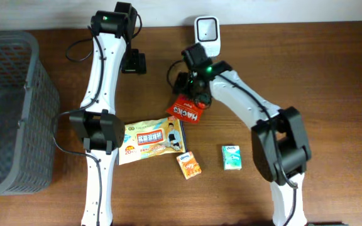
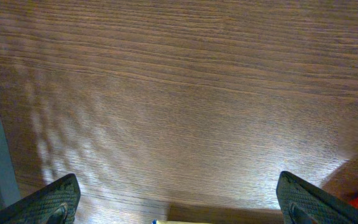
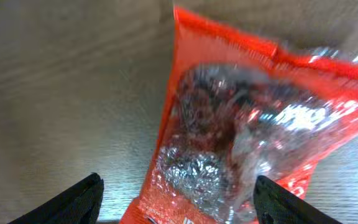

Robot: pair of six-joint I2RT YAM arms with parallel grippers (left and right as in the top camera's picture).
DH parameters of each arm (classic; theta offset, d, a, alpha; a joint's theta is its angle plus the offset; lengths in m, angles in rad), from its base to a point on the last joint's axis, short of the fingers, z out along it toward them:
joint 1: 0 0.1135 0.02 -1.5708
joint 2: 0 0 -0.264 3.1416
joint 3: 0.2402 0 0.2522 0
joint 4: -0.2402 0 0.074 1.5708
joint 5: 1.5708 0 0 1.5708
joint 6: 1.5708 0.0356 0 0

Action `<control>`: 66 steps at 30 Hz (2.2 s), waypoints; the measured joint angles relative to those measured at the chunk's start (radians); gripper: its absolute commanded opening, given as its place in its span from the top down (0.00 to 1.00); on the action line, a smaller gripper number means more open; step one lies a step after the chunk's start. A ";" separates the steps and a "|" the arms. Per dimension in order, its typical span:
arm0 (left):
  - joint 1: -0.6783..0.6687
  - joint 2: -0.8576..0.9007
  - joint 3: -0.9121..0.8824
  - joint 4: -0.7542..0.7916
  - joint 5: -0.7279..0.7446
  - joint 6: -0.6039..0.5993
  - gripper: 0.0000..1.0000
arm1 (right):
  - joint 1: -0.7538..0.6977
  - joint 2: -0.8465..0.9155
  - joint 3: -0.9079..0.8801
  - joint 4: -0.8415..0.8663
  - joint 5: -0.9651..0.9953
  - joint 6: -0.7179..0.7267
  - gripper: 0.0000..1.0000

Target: Scan the item barcode

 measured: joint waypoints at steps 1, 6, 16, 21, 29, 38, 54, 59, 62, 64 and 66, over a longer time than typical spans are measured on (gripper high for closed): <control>0.000 0.000 0.000 0.000 0.000 0.000 0.01 | 0.009 0.012 0.000 0.000 0.008 0.016 0.25; 0.000 0.000 0.000 0.000 0.019 0.000 0.01 | 0.010 0.066 0.001 -0.027 0.053 0.037 0.43; 0.000 0.000 0.000 0.000 0.030 0.000 0.01 | -0.027 0.099 0.166 -0.312 0.173 -0.029 0.92; 0.000 0.000 0.000 0.000 0.030 0.000 0.01 | -0.068 0.109 0.419 -0.351 0.176 -0.266 0.96; 0.000 0.000 0.000 0.005 0.030 0.000 0.01 | -0.127 0.110 0.488 -0.426 0.180 -0.376 0.81; 0.000 0.000 0.000 0.000 0.030 0.000 0.01 | -0.111 0.132 0.326 -0.232 0.243 -0.261 0.27; 0.000 0.000 0.000 0.000 0.030 0.000 0.01 | -0.138 0.227 0.354 -0.272 0.224 -0.224 0.96; 0.000 0.000 0.000 0.000 0.030 0.000 0.01 | -0.138 0.203 0.412 -0.272 0.196 -0.338 0.96; 0.000 0.000 0.000 0.000 0.030 0.000 0.01 | -0.145 0.183 0.435 -0.122 0.194 -0.392 0.96; 0.000 0.000 -0.001 0.003 0.030 0.000 0.01 | -0.167 0.180 0.433 0.018 0.193 -0.403 0.96; 0.000 0.000 -0.001 0.004 0.030 0.000 0.01 | -0.190 0.180 0.439 0.268 0.194 -0.473 0.96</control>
